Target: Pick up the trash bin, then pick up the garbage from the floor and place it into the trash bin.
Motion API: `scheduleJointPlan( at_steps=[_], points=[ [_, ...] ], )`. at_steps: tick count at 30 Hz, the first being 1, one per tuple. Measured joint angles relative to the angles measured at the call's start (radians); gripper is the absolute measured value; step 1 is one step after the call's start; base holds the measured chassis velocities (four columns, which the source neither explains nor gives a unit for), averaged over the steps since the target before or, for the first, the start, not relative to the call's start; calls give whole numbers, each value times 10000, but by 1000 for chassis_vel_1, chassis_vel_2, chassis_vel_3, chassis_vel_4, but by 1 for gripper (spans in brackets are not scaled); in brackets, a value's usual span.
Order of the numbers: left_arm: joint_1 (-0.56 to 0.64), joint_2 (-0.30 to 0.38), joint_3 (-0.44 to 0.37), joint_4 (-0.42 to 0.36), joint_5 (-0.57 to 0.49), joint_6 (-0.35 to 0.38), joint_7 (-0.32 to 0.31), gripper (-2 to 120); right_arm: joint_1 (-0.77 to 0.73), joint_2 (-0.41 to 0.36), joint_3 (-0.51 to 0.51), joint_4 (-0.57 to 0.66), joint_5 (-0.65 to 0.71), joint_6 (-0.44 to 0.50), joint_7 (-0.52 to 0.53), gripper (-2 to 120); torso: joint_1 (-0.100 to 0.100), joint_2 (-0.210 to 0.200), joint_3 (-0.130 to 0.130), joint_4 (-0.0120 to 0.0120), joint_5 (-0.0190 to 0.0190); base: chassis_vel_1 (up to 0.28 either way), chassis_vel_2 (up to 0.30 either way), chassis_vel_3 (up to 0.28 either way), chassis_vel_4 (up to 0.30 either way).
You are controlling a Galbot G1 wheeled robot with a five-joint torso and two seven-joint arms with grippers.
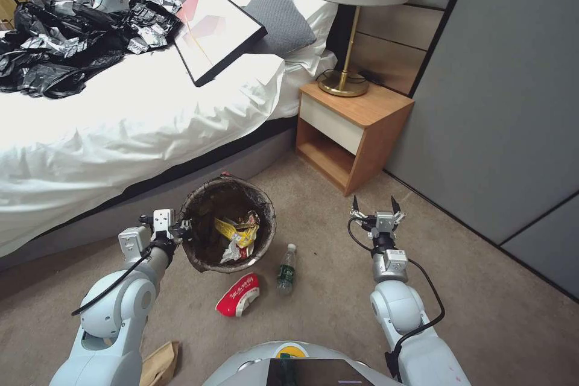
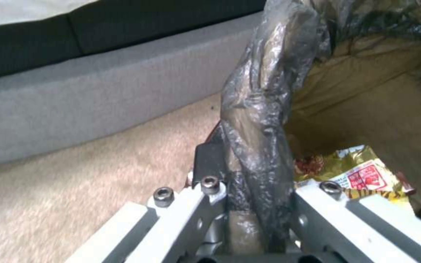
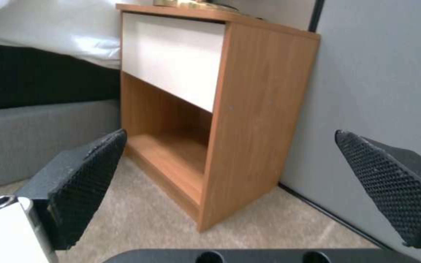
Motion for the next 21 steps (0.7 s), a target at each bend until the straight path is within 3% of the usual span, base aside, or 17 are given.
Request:
scheduleJointPlan(
  at_steps=[9,12,13,14,15,17,21],
  points=[
    [5,-6,4,1,1,7,-7,0,102,-31,17,-63,8,20,110,100,-1,0,-1,-1,2,38,-54,-57,53],
    [15,-10,60,0,9,7,-12,0,437,-331,-212,45,76,-705,607,100,0,0,0,0,0,0,0,0,0],
    [33,-11,86,-1,23,5,-16,0,919,-800,-783,275,885,-2151,1635,100,1,0,2,0,1,0,0,0,0],
    [46,-11,99,-1,36,-3,-16,0,1351,-1162,-1154,521,2155,-3166,1948,100,1,0,2,0,0,0,0,0,0],
    [46,-11,99,-1,36,-3,-16,0,1351,-1162,-1154,521,2155,-3166,1948,100,1,0,2,0,0,0,0,0,0],
    [47,-10,130,0,73,-11,-17,0,2694,-2008,-2070,563,4582,-4712,2420,100,1,0,2,1,1,0,0,0,0],
    [32,-9,139,-19,112,-13,-21,0,3888,-2837,-2979,325,6088,-5713,2717,100,1,0,2,3,-1,0,0,0,0]
  ],
)
